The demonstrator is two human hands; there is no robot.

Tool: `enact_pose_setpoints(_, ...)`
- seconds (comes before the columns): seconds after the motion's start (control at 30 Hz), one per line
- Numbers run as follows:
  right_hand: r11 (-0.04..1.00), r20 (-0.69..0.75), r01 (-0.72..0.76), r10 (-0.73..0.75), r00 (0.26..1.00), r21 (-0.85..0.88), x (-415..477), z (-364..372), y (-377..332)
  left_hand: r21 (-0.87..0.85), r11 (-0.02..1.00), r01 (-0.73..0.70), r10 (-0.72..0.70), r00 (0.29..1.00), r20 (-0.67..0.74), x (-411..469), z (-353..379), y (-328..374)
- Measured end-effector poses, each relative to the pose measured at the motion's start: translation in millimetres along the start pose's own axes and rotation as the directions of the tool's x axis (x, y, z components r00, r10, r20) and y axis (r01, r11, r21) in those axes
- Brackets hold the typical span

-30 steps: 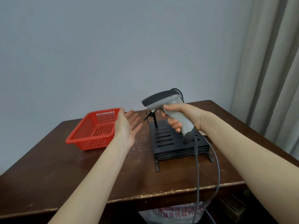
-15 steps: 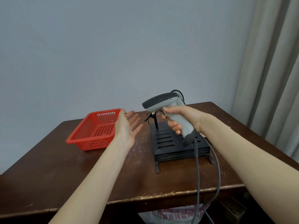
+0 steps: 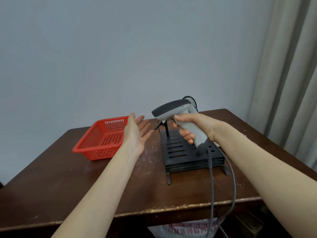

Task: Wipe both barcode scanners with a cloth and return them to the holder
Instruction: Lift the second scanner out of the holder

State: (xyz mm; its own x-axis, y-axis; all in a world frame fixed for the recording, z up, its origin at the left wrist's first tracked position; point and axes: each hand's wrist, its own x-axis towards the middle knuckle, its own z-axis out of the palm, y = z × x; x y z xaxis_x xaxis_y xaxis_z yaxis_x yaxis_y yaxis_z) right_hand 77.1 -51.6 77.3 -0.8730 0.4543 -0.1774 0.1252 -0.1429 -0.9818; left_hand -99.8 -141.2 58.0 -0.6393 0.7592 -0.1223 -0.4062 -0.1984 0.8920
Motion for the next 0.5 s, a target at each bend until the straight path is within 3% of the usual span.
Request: enact_pose_setpoints(0.5,0.998,0.044,0.02,-0.017,0.999,-0.066,2,10,-2,-0.131,0.989,0.068,-0.024,0.95,0.311,18,-22,11)
